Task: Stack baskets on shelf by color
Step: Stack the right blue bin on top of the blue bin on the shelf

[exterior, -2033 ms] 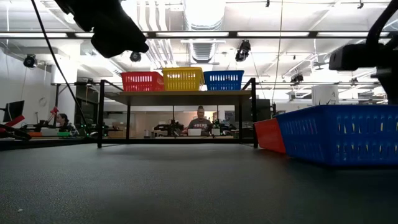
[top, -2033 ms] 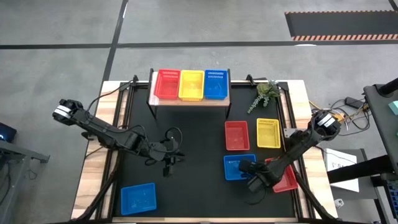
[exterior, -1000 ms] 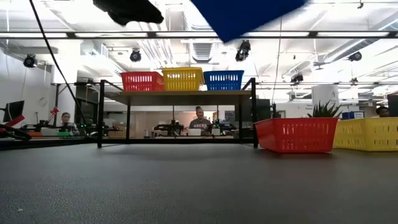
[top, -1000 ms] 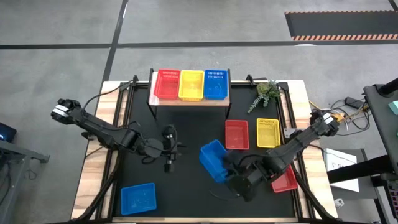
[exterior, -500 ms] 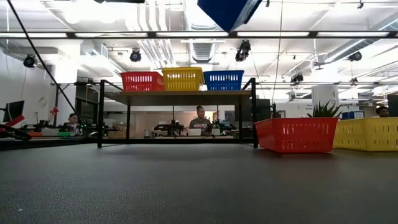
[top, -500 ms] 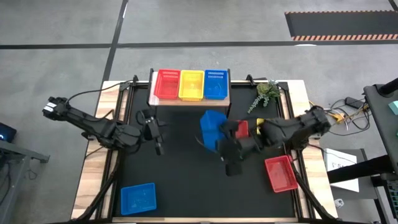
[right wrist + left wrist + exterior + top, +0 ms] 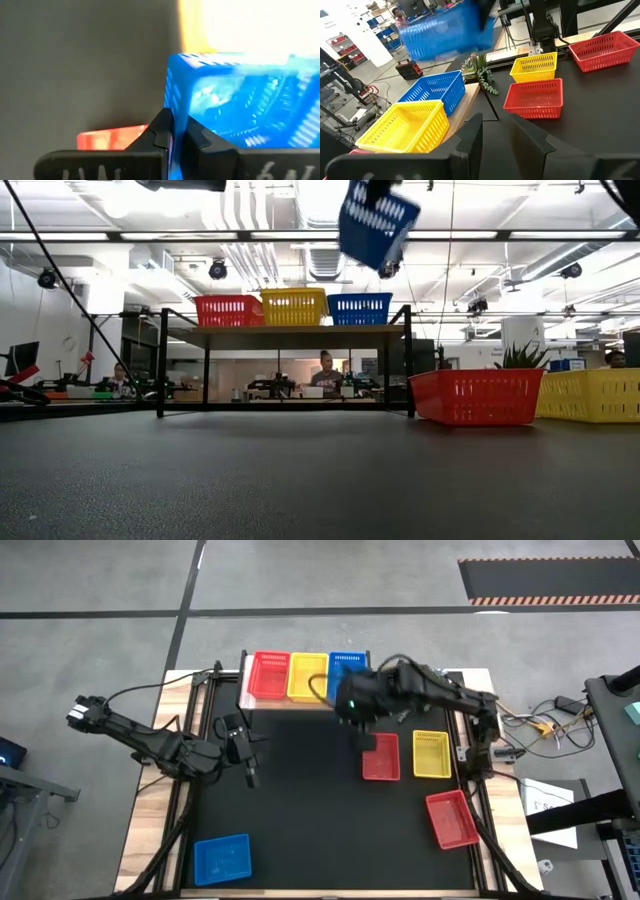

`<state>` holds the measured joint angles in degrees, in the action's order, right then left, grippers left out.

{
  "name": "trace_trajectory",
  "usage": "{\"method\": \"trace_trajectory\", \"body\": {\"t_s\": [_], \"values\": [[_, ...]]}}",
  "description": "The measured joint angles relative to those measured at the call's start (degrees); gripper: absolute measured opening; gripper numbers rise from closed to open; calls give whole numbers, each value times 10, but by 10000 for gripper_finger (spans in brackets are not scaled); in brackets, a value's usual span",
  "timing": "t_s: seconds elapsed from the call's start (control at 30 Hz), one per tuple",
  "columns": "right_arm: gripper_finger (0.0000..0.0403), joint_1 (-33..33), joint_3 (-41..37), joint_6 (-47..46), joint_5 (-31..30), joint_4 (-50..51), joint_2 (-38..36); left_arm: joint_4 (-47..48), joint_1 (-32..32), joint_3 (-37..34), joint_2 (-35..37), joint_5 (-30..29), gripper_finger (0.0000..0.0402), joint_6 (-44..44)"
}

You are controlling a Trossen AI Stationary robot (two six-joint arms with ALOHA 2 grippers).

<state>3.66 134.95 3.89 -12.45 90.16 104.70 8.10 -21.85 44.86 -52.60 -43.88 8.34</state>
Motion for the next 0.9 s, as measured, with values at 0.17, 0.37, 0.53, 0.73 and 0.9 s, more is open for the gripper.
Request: {"method": "trace_trajectory", "body": {"t_s": [0.17, 0.37, 0.53, 0.73, 0.9], "values": [[8, 69, 0, 45, -14, -1, 16, 1, 0, 0, -1, 0, 79, 3], [8, 127, 0, 96, -35, -2, 45, 1, 0, -1, -1, 0, 79, 11], [8, 147, 0, 110, -58, -10, 75, 1, 0, -1, -1, 0, 79, 14], [8, 151, 0, 112, -130, -12, 109, 1, 0, -1, -1, 0, 79, 16], [8, 152, 0, 112, -159, -13, 113, 1, 0, -1, -1, 0, 79, 16]]}}
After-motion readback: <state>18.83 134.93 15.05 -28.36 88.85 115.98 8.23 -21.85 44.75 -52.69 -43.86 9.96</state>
